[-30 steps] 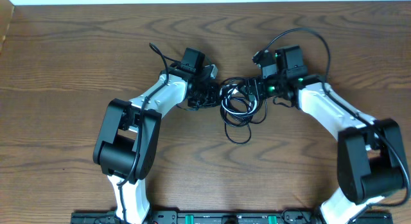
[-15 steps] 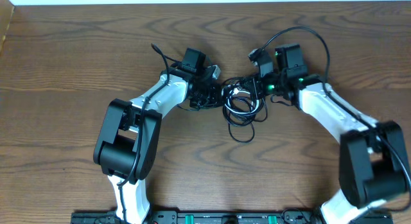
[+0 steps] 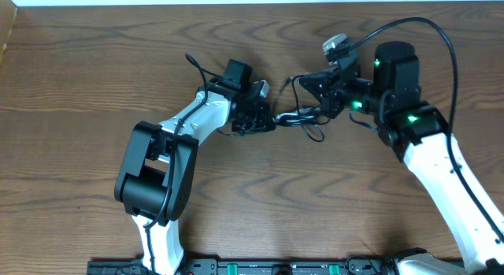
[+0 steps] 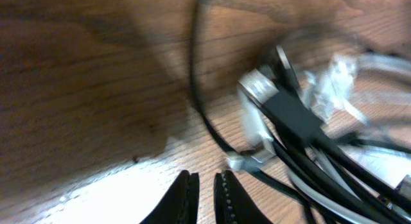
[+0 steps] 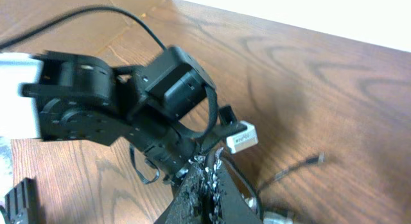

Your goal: Untangle cables

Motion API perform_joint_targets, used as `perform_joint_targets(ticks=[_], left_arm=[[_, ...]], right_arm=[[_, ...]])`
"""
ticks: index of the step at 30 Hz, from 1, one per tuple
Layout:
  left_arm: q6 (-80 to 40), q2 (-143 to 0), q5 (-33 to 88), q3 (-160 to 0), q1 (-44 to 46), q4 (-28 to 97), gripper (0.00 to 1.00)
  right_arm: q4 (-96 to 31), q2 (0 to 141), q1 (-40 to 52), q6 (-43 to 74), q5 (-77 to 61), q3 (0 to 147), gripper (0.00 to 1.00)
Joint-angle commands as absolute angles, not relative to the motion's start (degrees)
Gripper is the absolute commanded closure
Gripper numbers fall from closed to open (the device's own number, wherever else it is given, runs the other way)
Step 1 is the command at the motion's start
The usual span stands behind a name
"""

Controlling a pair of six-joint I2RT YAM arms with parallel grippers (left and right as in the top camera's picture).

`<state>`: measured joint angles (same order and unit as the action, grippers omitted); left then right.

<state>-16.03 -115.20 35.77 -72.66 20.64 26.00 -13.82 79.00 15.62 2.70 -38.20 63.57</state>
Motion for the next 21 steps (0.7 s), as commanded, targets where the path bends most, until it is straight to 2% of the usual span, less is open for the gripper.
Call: perform_joint_targets(ticks=[1,4,9,12,21], left_arm=[[-15.9,-116.1,38.8,-74.7,18.0,27.6,0.85],[-19.1,-116.0,45.7,-75.7,15.5,27.7,0.83],[-20.8,-116.0,53.7,-75.8,13.0,26.5,0.5],[-21.6,-116.0,53.8,-75.8,13.0,26.3,0.39],[-21.7,-116.0,54.8,-75.8,13.1,25.2,0.37]], right_arm=[[-12.7,75.6,15.4,-0.3,-39.4,64.1,0.99],[-11.2,74.8,15.4,-1.0,-39.4,64.1,0.99],[-12.3,75.0,15.4,-1.0,-39.4,64.0,0.99],[-12.0,75.0,15.4,-2.0,-39.4,64.0,0.99],[8.7,75.0,15.3,-3.1,-39.2,64.0,0.99]])
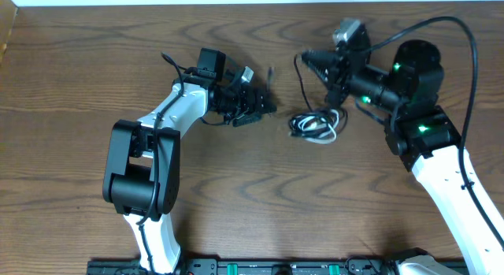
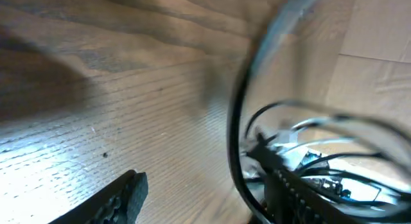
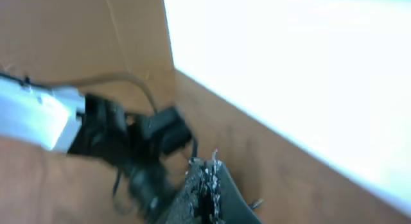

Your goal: Untangle cables

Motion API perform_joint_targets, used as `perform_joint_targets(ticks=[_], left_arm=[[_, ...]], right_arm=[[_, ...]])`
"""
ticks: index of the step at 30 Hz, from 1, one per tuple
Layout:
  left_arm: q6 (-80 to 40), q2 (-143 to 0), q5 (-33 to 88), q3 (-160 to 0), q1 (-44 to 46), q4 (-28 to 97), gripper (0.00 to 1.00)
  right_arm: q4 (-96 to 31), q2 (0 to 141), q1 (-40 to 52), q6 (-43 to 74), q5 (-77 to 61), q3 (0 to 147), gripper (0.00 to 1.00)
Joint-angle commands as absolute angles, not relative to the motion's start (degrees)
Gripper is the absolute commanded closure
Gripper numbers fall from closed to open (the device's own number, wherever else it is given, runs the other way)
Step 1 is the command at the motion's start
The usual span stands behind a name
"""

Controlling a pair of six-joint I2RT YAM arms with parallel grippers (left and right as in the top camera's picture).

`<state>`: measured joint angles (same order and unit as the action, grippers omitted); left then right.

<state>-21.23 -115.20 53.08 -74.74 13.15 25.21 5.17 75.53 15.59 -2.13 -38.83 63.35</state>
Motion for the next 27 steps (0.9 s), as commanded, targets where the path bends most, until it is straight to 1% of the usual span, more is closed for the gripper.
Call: perform_joint_targets(ticks=[1,4,7,12,16,22,27], left_arm=[[-21.7,-116.0,54.8,-75.8,13.1,25.4,0.37],[-21.8,-116.0,55.8,-75.8,13.1,25.3,0.36],[-21.7,-116.0,56.1,-75.8,13.1,24.9,0.36],[-21.8,-116.0,53.8,-75.8,13.1,23.1,0.36],[-23.6,-116.0,52.9,-75.8,13.3,22.7,0.36],[-25.8,-116.0,52.9,-75.8,15.2,23.0,0.37],[-25.8,-116.0,51.2,-75.8,18.0,23.0,0.37]], right_arm=[[10.4,75.0,15.3,-3.1,-39.2,64.0,0.99],[12.4,75.0,15.3,-3.1,-39.4,64.0,0.99],[7.1,75.0,15.3,-3.7,-39.0,64.0,0.99],[-3.6,75.7,15.3,-7.9,-38.9,64.0,0.99],[-8.0,78.0,15.3,-7.8,-36.2,64.0,0.99],[-11.8,80.5,15.3,-6.7,-35.9,64.0,0.99],[-20.5,80.5,15.2,-4.1,-31.2,64.0,0.99]])
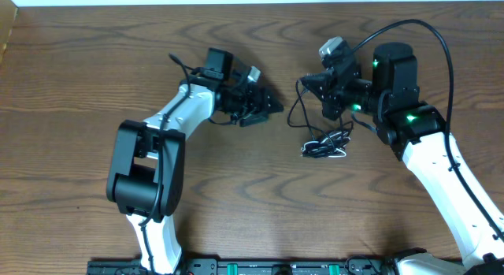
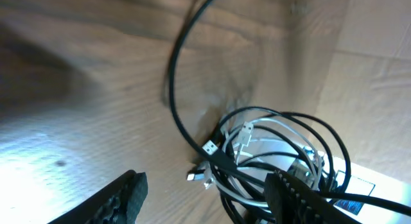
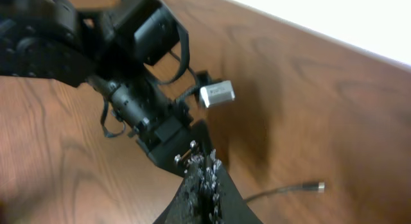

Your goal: Untangle cables

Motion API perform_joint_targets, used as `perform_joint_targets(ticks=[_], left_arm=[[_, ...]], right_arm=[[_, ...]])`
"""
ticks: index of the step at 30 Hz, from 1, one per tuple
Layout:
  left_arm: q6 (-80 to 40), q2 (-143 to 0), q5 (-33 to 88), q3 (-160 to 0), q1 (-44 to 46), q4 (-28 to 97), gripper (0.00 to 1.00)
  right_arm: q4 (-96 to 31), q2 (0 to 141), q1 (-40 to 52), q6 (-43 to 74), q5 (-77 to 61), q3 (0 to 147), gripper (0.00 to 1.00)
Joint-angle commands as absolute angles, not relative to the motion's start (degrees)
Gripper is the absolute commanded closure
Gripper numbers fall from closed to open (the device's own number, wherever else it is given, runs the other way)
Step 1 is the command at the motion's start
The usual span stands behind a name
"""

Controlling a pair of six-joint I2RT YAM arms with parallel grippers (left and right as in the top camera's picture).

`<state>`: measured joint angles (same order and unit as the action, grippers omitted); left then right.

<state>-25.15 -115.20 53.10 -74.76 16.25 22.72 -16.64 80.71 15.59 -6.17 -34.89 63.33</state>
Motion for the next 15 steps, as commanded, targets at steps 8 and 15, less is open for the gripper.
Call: perform_joint_targets(ticks=[8,15], left_arm=[[-25.9,-116.0,48.8,-75.8,19.3,22.7,0.37],[-26.3,-116.0,46.2,-75.8,20.7,22.5,0.37]], right_arm=[[-37.6,80.5,15.2,-3.4,-22.4,64.0,0.99],[-40.6,80.5,15.2,2.0,-17.8,64.0,0.99]])
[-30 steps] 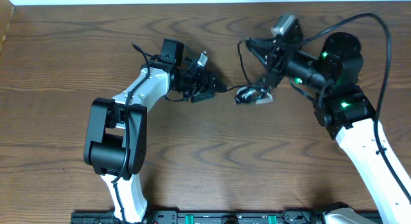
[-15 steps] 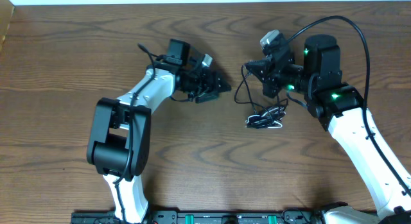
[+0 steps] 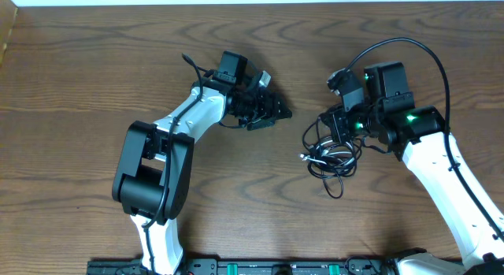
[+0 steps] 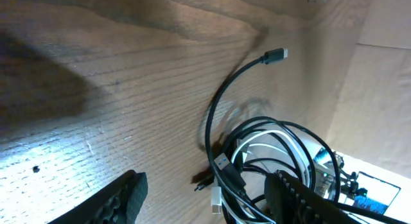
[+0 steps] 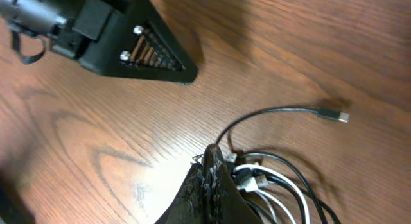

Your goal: Untangle cables

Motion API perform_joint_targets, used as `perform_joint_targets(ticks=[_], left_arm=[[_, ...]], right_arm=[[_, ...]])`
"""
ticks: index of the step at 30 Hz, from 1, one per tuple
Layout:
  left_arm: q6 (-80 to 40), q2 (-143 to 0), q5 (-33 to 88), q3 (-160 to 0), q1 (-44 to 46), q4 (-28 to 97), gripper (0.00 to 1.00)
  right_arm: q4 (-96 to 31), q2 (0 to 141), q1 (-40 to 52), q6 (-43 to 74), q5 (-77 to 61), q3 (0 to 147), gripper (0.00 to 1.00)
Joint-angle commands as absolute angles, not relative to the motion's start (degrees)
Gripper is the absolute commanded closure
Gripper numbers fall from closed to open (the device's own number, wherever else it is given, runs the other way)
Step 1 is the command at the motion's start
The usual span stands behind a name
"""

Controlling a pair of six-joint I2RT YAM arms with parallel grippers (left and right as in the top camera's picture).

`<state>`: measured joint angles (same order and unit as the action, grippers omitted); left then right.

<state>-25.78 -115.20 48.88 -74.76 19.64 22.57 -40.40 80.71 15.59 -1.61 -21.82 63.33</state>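
A tangle of black and white cables (image 3: 331,154) lies on the wooden table right of centre. My right gripper (image 3: 337,127) is down at the tangle's upper edge, shut on a black cable; its closed tip (image 5: 212,157) touches the coils (image 5: 282,182). One loose black cable arcs away to a small plug (image 5: 335,115). My left gripper (image 3: 276,113) is open, left of the tangle and apart from it. In the left wrist view its fingers (image 4: 125,197) stand wide apart, with the tangle (image 4: 263,156) and the plug (image 4: 276,55) ahead.
The dark wooden table (image 3: 236,196) runs to a pale far edge at the top. A black supply cable (image 3: 409,50) loops over my right arm. Cardboard (image 4: 379,89) shows at the right in the left wrist view.
My right gripper has come lower and slightly right, and the tangle now lies spread on the table beneath it. My left gripper has shifted a little right, still open.
Both grippers were close together at the tangle in the table's middle, the left nearly shut. Then the left was open and drawn back to the left, while the right held a cable higher. The tangle has ended further right, under my lowered right gripper.
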Motion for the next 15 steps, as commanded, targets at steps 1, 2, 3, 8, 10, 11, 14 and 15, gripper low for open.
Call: perform_joint_targets(ticks=[1,2,3,8,10,11,14,15], left_arm=[[-26.6,-116.0,44.2,-75.8,21.1,22.5,0.37],[-27.5,-116.0,42.2,-75.8,21.6,22.6,0.37],[-28.4,-116.0,40.8,-75.8,22.1,22.6,0.37],[-30.8,-116.0,35.6,-75.8,25.4,22.1,0.37],[-30.8,-116.0,32.8,-75.8,26.8,22.1,0.37],[-30.7,-116.0,31.9,-75.8,27.4,21.9,0.37],[-30.7,-116.0,29.5,-75.8,29.1,21.3,0.37],[-30.7,-116.0,28.9,-75.8,29.6,21.3,0.37]], right_arm=[[-40.6,80.5,15.2,4.1,-15.0,64.0,0.99],[-40.9,80.5,15.2,5.5,-13.0,64.0,0.99],[-41.6,80.5,15.3,7.2,-10.4,64.0,0.99],[-47.8,80.6,15.3,10.2,-7.4,63.9,0.99],[-50.2,80.6,15.3,11.2,-7.4,63.4,0.99],[-50.9,80.6,15.3,11.5,-7.4,63.0,0.99],[-51.0,80.6,15.3,12.6,-7.4,60.8,0.99],[-50.3,80.6,15.3,12.9,-7.4,59.9,0.99]])
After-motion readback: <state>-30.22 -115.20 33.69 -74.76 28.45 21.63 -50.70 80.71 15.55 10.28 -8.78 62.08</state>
